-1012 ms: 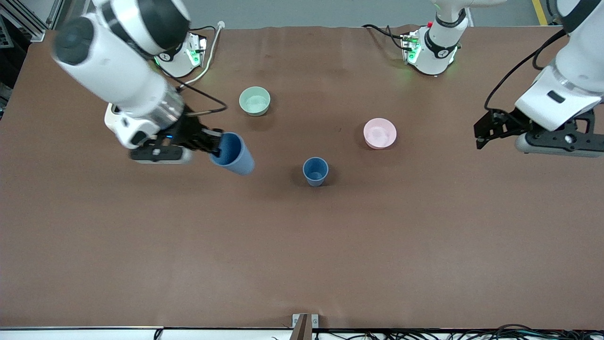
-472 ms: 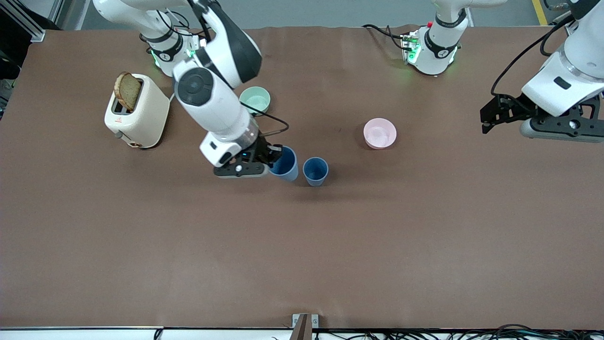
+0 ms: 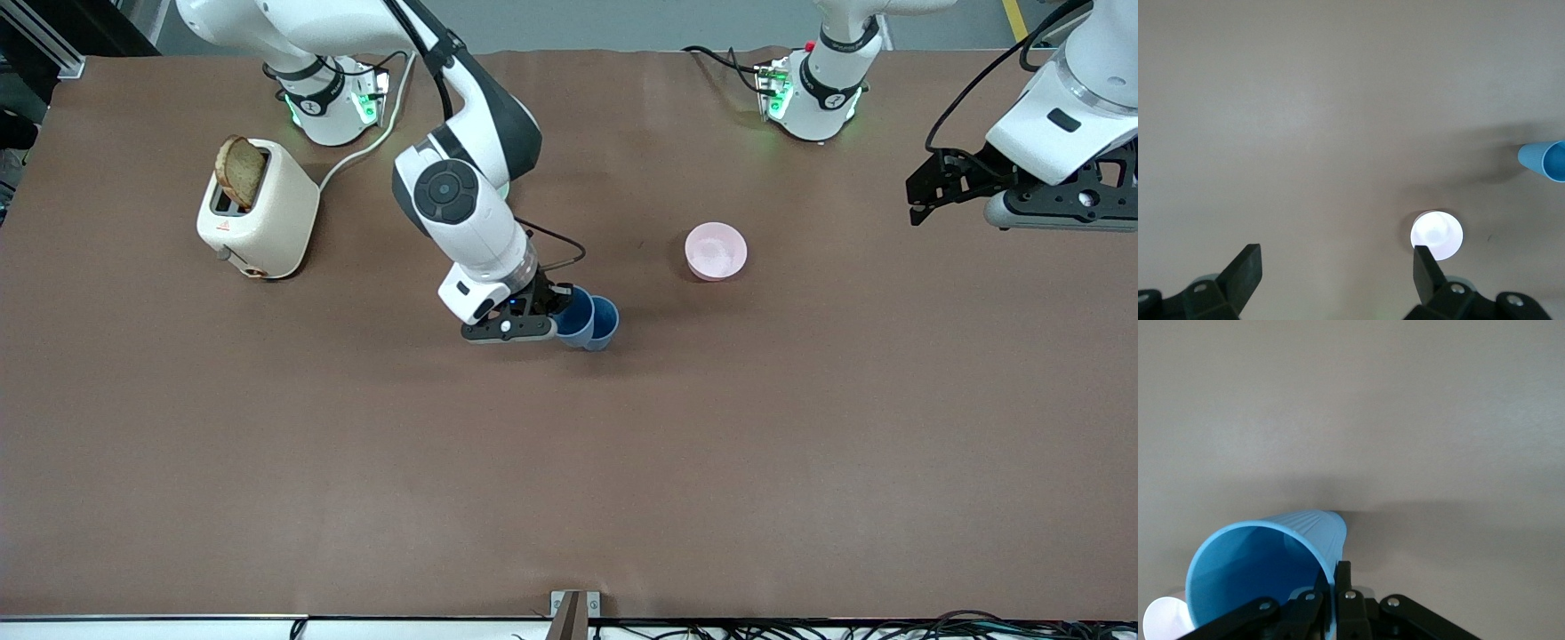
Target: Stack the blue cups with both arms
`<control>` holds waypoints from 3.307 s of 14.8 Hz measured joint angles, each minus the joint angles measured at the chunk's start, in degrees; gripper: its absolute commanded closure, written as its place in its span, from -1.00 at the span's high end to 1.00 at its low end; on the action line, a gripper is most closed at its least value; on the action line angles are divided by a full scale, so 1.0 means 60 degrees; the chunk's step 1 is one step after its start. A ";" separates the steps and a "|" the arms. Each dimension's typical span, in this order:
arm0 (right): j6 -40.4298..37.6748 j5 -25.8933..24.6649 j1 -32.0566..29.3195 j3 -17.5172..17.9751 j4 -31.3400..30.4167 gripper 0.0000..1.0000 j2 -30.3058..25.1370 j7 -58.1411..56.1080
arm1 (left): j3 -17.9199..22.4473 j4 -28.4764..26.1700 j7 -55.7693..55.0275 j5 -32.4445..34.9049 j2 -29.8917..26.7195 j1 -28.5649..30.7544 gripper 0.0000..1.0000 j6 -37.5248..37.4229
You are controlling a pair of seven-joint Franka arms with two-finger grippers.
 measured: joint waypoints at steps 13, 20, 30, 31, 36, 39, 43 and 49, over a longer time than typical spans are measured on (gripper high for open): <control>0.0246 -0.0236 0.0465 -0.0017 0.0029 -0.98 0.0320 0.0039 | 0.0009 -0.0016 0.0002 0.0000 -0.0004 0.0040 1.00 0.0001; 0.0443 -0.0535 0.0504 -0.0022 0.0029 0.94 0.0713 0.0039 | 0.0009 -0.0016 0.0004 0.0000 -0.0004 0.0040 1.00 0.0001; -0.0713 -0.0845 -0.0060 -0.1367 0.0361 1.00 -0.0855 0.0019 | 0.0024 -0.0017 0.0005 0.0000 -0.0004 0.0053 1.00 0.0001; -0.1010 -0.1000 -0.0290 -0.1620 0.0309 1.00 -0.1258 -0.0009 | 0.0025 -0.0017 0.0005 0.0000 -0.0004 0.0053 1.00 0.0001; -0.1932 -0.2151 -0.1425 -0.2476 -0.0947 1.00 -0.3200 -0.0491 | 0.0025 -0.0016 0.0012 0.0000 -0.0004 0.0048 1.00 0.0002; -0.2027 -0.2245 -0.2595 -0.2521 -0.2170 1.00 -0.4450 -0.1910 | 0.0024 -0.0015 0.0016 0.0000 -0.0004 0.0042 1.00 0.0002; -0.3411 -0.2267 -0.4237 -0.2554 -0.2812 1.00 -0.5771 -0.3793 | 0.0023 -0.0015 0.0045 0.0000 -0.0004 0.0034 1.00 0.0002; -0.4990 -0.2275 -0.5919 -0.2544 -0.0844 1.00 -0.5893 -0.5886 | 0.0025 0.0008 0.0051 0.0000 -0.0005 0.0037 1.00 -0.0012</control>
